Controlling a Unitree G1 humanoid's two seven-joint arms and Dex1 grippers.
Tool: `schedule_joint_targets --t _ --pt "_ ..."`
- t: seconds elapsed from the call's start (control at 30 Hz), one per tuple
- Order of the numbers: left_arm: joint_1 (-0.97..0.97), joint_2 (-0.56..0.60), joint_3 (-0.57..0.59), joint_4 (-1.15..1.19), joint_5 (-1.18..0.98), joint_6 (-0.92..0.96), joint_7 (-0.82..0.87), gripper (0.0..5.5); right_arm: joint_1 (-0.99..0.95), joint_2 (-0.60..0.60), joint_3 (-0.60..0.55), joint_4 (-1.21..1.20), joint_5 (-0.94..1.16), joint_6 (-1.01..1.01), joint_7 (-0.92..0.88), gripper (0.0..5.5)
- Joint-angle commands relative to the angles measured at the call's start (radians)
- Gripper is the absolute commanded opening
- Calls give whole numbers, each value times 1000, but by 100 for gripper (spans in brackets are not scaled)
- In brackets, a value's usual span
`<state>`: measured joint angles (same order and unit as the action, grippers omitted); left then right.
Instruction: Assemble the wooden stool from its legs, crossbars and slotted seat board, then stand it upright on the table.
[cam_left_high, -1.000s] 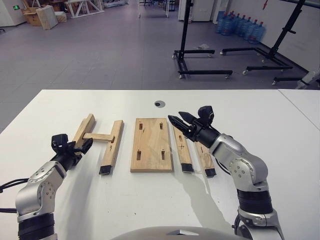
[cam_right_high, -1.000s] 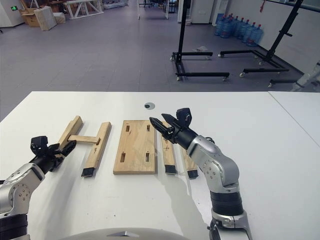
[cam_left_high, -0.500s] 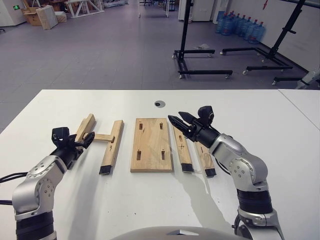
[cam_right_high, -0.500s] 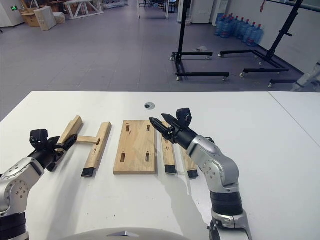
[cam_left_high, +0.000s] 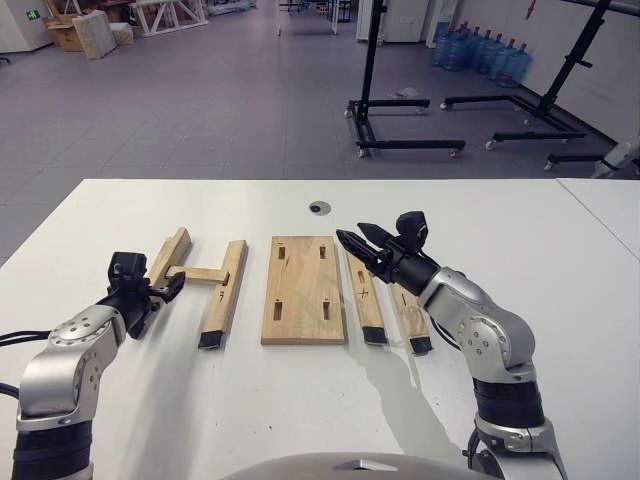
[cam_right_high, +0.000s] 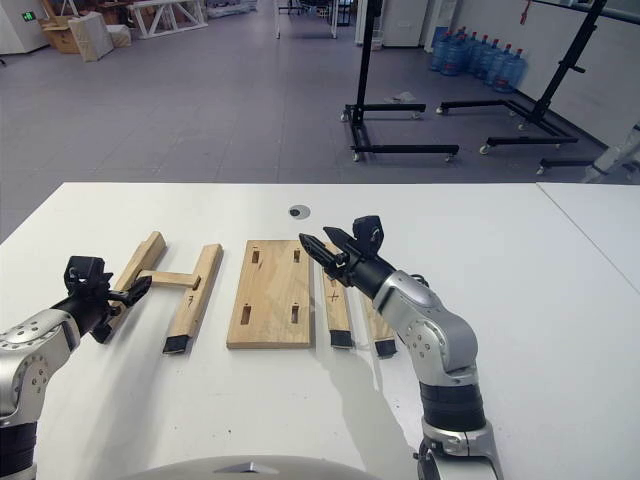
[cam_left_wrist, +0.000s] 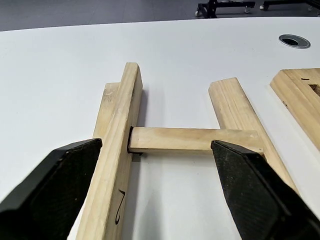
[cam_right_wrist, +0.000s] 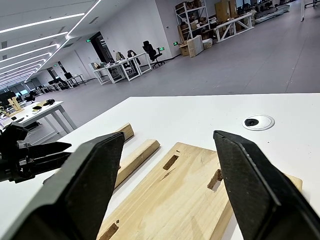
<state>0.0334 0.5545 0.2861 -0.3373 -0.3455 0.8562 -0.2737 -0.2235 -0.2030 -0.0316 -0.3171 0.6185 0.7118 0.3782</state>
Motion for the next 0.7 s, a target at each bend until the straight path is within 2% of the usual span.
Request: schedule_joint_targets --t 0.03,0.7 --pt "4 20 -15 -12 12 33 -12 401 1 2 -4 -7 0 1 -9 325" --pt "5 11 -9 78 57 11 -17 401 -4 2 -3 -4 0 4 -12 325"
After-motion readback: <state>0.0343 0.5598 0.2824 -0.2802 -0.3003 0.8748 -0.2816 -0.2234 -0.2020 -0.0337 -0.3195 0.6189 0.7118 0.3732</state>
